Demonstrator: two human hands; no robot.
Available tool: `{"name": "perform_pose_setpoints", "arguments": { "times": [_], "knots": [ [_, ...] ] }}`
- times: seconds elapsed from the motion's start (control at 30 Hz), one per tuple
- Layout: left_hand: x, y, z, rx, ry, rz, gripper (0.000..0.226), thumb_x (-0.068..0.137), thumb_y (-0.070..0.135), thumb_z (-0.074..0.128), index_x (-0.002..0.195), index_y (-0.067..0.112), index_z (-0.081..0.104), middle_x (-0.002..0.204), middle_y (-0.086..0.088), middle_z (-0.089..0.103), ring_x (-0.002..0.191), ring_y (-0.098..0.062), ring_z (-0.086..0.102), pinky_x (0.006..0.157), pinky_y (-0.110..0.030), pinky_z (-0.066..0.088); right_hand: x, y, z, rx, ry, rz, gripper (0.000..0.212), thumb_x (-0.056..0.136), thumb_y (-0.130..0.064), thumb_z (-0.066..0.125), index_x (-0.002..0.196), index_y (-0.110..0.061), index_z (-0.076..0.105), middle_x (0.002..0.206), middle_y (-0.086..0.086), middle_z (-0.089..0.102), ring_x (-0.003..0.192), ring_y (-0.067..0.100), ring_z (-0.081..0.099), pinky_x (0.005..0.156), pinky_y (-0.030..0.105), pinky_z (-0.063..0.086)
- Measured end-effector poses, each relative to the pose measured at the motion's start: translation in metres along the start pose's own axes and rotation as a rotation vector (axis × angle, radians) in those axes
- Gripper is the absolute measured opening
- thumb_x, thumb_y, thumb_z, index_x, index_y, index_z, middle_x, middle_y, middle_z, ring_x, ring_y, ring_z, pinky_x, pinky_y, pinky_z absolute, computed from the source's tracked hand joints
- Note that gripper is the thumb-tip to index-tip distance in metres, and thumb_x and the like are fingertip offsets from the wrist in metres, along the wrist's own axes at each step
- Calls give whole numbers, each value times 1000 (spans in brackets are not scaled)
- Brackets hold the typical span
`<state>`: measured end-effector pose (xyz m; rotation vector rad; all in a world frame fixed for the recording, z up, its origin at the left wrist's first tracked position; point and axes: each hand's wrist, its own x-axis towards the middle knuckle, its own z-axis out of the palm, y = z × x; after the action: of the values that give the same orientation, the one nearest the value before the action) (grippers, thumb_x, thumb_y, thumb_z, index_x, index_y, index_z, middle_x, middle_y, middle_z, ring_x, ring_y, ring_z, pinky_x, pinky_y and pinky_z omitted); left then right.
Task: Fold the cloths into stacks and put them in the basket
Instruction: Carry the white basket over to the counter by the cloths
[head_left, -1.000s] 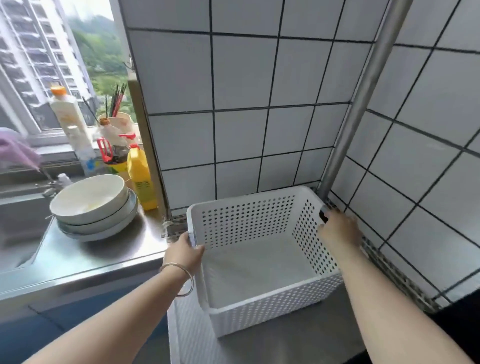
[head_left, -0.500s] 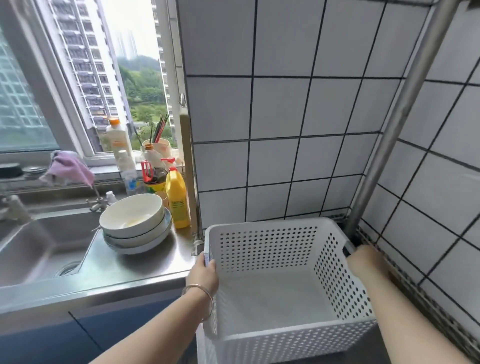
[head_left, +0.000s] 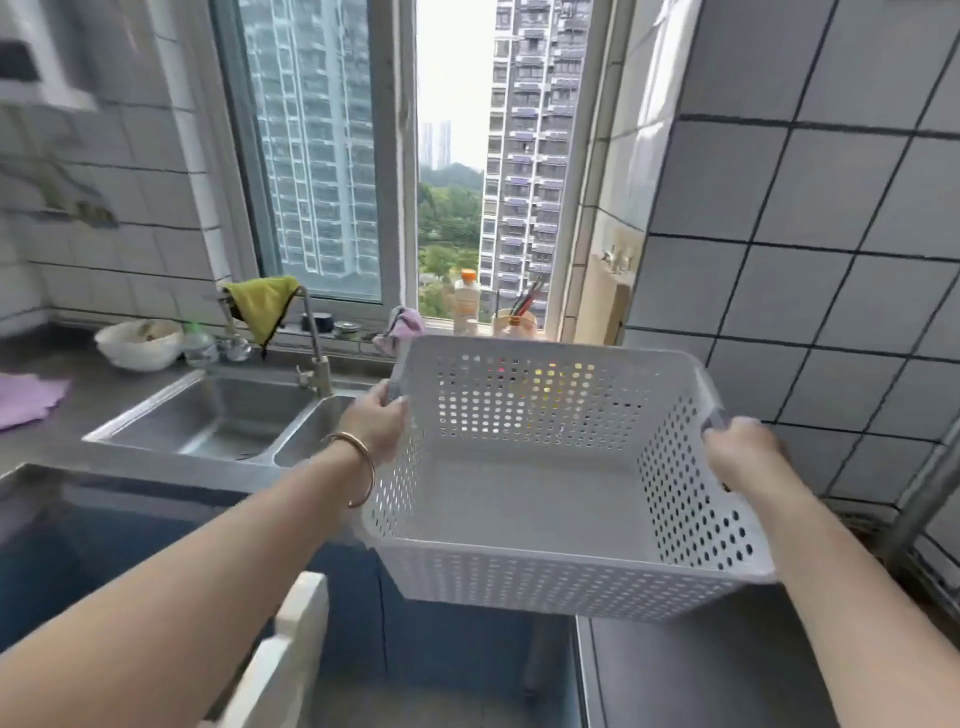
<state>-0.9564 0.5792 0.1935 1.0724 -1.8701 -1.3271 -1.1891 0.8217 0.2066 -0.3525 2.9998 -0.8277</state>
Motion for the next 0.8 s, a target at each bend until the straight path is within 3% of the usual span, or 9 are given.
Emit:
{"name": "perform_pose_setpoints", "arguments": {
  "times": [0.07,0.17,0.3,0.4,0.5,0.53,0.6,0.7,0.8],
  "knots": [
    [-15,-3,-74,-25,90,20,35,97,12,39,131,17,47,65,-2,46,51,-13,38,44,-21,35,-42,-55,3,-12,-9,-111,29,97,-18,36,101,4,54,109,28,61,96,36,60,72,33,44],
    [-42,-25,-173,-41,207,15,38,98,13,39,135,17,42,63,-2,42,51,-13,36,43,-20,35,-118,-126,16,47,7,-217,33,97,-15,38,116,9,52,118,27,55,108,39,55,83,38,47],
    [-86,-68,-327,86,395,6,34,95,20,45,126,9,52,74,-9,50,68,-24,47,66,-31,45,-240,-197,47,202,-88,-317,33,95,-16,41,116,7,54,111,26,57,101,37,57,67,27,37],
    [-124,-103,-426,112,456,-29,33,93,17,45,122,2,49,70,-12,48,67,-28,47,61,-33,39,-318,-246,77,202,-170,-392,30,90,-8,43,114,5,56,117,24,57,110,35,55,72,28,36],
    [-178,-141,-513,42,486,-131,20,95,16,43,112,13,52,67,-18,46,49,-27,56,48,-23,43,-398,-288,112,223,-218,-499,28,93,-10,42,109,6,58,111,23,62,106,35,58,76,31,41],
    [-198,-155,-538,37,512,-154,12,96,15,42,98,19,53,64,-14,42,38,-20,51,41,-16,38,-424,-300,126,239,-251,-519,30,94,-12,40,110,7,57,110,23,62,105,35,58,76,32,42],
    [-234,-184,-581,99,582,-185,27,95,15,41,73,30,45,63,-10,41,40,-19,43,46,-17,34,-469,-322,154,262,-330,-556,36,96,-19,37,111,6,57,104,22,62,102,36,60,75,35,44],
    [-281,-223,-626,98,669,-242,29,94,16,40,68,27,45,57,-6,40,46,-21,35,51,-22,28,-527,-352,189,238,-404,-597,42,98,-30,35,113,3,57,96,19,60,91,32,59,74,35,42],
    [-312,-258,-656,79,731,-310,27,94,16,41,68,18,47,55,-8,38,45,-22,32,50,-23,25,-570,-375,220,148,-420,-692,40,98,-26,34,112,4,57,104,22,62,100,35,58,85,36,42]
  ]
}}
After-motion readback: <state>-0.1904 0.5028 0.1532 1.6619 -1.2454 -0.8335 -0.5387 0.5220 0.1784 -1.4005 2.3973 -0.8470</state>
